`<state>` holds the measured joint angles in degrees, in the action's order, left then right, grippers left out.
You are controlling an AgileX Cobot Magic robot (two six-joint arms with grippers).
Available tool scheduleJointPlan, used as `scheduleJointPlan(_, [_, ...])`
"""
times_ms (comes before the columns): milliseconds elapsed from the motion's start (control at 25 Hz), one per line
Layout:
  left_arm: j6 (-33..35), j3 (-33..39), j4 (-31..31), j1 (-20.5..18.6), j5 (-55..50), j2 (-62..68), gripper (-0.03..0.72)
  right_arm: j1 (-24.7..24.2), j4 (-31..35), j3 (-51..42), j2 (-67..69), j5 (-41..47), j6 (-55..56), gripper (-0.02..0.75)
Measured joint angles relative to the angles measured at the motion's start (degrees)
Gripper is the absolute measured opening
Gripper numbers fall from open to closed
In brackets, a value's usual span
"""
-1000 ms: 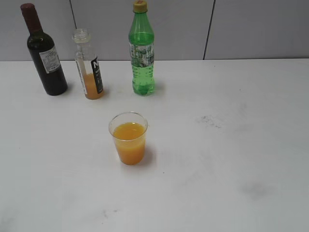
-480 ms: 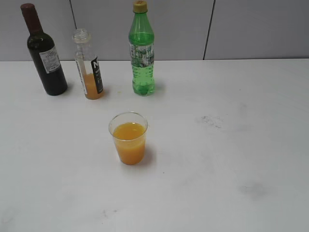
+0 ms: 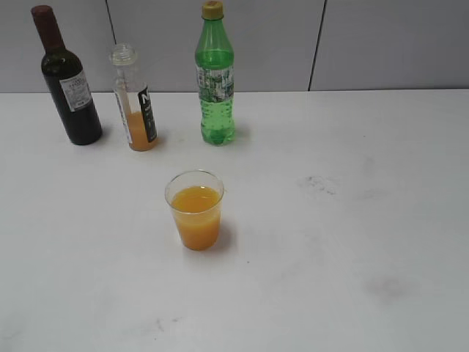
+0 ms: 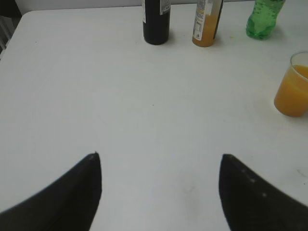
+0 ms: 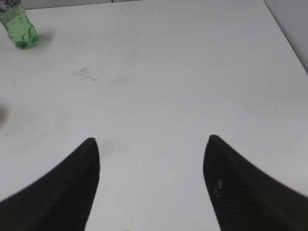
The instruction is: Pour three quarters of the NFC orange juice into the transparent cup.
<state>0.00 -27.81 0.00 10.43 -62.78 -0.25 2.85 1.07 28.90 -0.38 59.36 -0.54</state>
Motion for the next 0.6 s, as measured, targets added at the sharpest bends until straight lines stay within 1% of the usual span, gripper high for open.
scheduleJointPlan(160, [0.0, 0.0, 0.0, -0.69, 0.0, -0.07, 0.584, 0.0, 0.0, 0.0, 0.0, 0.0, 0.0, 0.519])
scheduleJointPlan(240, [0.0, 0.0, 0.0, -2.37, 0.0, -0.07, 0.584, 0.0, 0.0, 0.0, 0.0, 0.0, 0.0, 0.519])
scheduleJointPlan(480, [0.0, 0.0, 0.0, -9.2, 0.0, -0.07, 0.584, 0.0, 0.0, 0.0, 0.0, 0.0, 0.0, 0.519])
scheduleJointPlan(600, [0.0, 0.0, 0.0, -11.33, 0.0, -0.07, 0.584, 0.0, 0.0, 0.0, 0.0, 0.0, 0.0, 0.519])
